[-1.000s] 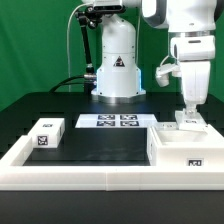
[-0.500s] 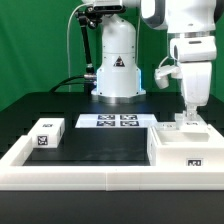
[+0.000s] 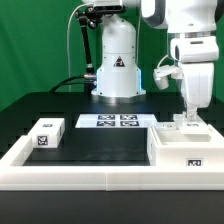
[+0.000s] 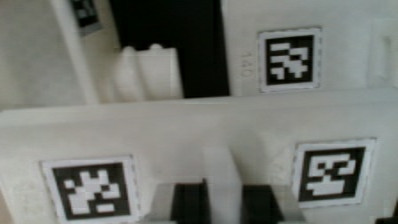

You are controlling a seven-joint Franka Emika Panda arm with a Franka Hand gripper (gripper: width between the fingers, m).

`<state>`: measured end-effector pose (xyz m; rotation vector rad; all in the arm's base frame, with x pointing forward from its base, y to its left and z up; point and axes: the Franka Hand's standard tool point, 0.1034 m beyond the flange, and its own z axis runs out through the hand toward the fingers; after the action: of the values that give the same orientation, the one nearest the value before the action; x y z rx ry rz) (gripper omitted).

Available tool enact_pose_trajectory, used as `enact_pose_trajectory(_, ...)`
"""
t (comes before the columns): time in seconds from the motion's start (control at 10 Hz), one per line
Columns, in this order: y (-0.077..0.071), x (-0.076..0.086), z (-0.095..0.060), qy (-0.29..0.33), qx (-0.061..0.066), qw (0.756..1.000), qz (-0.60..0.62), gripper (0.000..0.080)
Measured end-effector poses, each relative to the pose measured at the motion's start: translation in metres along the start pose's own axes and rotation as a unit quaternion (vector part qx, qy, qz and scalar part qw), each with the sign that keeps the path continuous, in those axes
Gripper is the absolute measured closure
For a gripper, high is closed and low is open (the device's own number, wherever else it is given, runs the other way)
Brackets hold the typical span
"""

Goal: Assemble cabinet

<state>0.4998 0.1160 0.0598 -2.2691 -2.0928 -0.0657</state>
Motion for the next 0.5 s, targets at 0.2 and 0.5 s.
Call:
enact_pose_trajectory(0.2,0.020,0.000,-0.001,0.005,-0.008,1.000,0.005,0.0729)
enact_pose_trajectory(0.5,0.028,0.000,-0.001,0.001,-0.005,1.000,0.001,0.0729)
